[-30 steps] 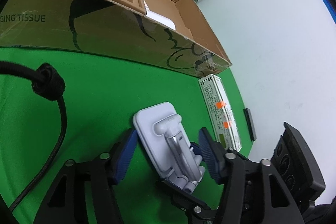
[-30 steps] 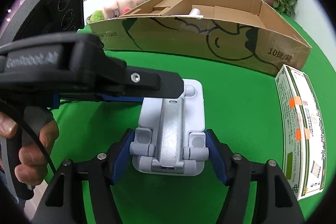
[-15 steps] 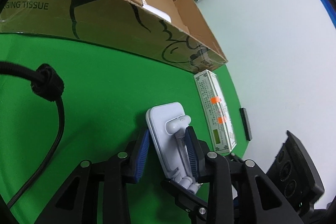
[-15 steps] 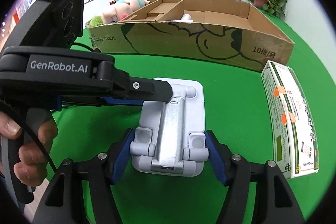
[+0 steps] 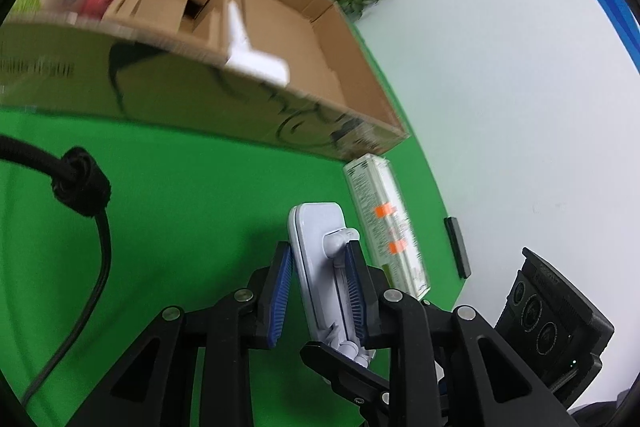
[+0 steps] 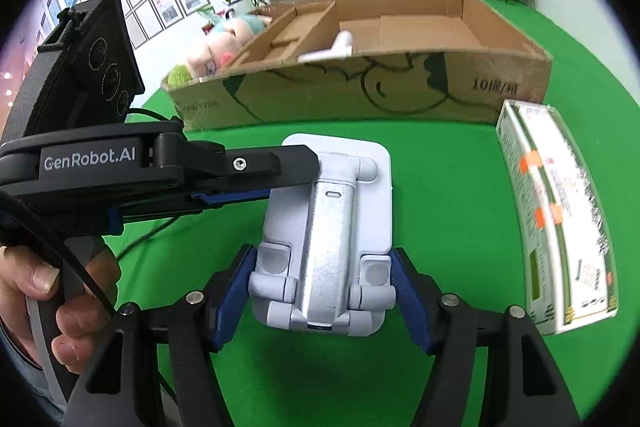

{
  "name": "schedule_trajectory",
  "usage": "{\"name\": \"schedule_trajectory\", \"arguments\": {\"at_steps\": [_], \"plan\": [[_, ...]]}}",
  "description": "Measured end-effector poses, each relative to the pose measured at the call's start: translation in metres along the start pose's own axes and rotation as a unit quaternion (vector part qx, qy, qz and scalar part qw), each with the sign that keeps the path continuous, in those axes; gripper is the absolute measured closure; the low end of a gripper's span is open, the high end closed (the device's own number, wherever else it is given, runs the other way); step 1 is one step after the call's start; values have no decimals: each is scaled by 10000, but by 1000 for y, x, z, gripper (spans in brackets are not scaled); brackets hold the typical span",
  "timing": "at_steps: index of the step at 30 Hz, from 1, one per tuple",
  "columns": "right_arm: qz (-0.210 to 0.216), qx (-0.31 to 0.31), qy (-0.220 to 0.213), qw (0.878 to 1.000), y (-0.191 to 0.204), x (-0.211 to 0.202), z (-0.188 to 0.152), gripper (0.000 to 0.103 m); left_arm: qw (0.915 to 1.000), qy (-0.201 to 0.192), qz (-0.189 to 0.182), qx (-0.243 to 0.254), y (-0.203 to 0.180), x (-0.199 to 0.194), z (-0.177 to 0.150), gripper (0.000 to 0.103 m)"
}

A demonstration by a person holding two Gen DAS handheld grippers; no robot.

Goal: Organize objects
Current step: 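Carry the phone stand over the open box with both grippers and lower it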

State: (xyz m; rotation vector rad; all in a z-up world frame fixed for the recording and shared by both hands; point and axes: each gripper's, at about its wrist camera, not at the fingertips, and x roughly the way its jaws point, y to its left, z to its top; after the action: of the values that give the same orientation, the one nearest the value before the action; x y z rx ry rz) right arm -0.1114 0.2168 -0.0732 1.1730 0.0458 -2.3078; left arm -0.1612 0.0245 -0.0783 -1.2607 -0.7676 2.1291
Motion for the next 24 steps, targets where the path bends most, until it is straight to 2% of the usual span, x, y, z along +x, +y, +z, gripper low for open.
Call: {"name": "schedule_trajectory", "arguments": {"at_steps": [7,14,24], "plan": [[-170,-189,-413,9988,3,-18,24,37,9984,-383,-92,412,-32,-16,21,80],[-307,-300,-644,9970,-2,-21,51,37,9961,-529,-180,681,-50,-23,50,80],[-391,-362,-900,9945,-16,-16,104,37,9933,-629,-191,952,-68,-15,117,80]]}}
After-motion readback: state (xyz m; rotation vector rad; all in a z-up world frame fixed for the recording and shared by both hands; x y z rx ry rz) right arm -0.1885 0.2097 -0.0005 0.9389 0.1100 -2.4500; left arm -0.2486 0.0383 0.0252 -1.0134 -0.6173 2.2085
